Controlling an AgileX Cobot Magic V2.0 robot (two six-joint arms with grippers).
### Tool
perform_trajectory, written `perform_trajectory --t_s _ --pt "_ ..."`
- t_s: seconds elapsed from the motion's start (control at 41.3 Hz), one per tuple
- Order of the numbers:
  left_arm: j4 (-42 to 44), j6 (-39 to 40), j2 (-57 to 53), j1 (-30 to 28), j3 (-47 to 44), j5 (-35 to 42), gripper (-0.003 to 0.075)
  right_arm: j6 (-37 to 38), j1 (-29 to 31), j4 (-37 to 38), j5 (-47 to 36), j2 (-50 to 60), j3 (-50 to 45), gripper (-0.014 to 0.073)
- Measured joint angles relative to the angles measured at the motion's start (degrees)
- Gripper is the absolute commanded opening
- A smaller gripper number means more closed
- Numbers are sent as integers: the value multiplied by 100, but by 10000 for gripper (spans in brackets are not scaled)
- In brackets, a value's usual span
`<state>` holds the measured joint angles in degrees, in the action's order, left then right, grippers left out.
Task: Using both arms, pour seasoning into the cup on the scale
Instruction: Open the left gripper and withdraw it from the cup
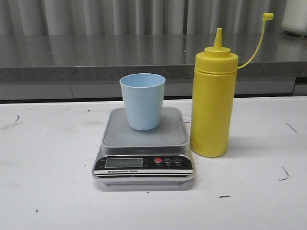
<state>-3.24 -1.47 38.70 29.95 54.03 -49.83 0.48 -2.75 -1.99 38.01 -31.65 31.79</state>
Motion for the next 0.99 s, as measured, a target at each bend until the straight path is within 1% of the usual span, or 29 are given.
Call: perform_trajectory --t_s 0.17,0.339,0.509,0.654,0.993 --pt "4 18 -1104 0 -758 -21 364 0 0 0 0 0 0 479" --pt "4 18 -1802 0 -1285 -42 364 0 0 0 0 0 0 479" --pt "4 27 -1953 0 -1440 -7 364 0 0 0 0 0 0 479" --pt "4 27 -1957 0 -1439 119 364 0 0 0 0 0 0 479" --pt "4 27 -1957 0 -1439 130 364 0 0 0 0 0 0 479"
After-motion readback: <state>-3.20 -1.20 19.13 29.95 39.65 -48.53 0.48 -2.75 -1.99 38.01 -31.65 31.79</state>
